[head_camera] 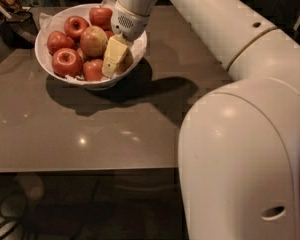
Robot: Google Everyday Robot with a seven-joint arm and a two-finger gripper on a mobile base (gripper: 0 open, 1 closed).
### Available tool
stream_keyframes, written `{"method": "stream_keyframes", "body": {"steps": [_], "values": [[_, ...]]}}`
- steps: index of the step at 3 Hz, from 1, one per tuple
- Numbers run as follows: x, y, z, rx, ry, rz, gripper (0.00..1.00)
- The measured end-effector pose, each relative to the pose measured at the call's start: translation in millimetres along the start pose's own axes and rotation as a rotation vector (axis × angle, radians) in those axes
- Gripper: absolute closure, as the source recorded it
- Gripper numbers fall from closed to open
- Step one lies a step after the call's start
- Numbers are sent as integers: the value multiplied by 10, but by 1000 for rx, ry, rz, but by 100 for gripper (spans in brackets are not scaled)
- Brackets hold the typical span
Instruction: Pick apple from white bowl
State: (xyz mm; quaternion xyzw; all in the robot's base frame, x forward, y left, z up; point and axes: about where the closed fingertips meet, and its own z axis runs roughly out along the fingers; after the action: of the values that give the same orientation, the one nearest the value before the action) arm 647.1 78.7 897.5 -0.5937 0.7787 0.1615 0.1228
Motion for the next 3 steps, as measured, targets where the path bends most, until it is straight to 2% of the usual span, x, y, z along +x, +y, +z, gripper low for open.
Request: {"method": "stream_keyframes", "body": {"steps": [1,3], "values": [[0,0,0,0,0,0,41],[0,0,0,0,0,0,88]]}}
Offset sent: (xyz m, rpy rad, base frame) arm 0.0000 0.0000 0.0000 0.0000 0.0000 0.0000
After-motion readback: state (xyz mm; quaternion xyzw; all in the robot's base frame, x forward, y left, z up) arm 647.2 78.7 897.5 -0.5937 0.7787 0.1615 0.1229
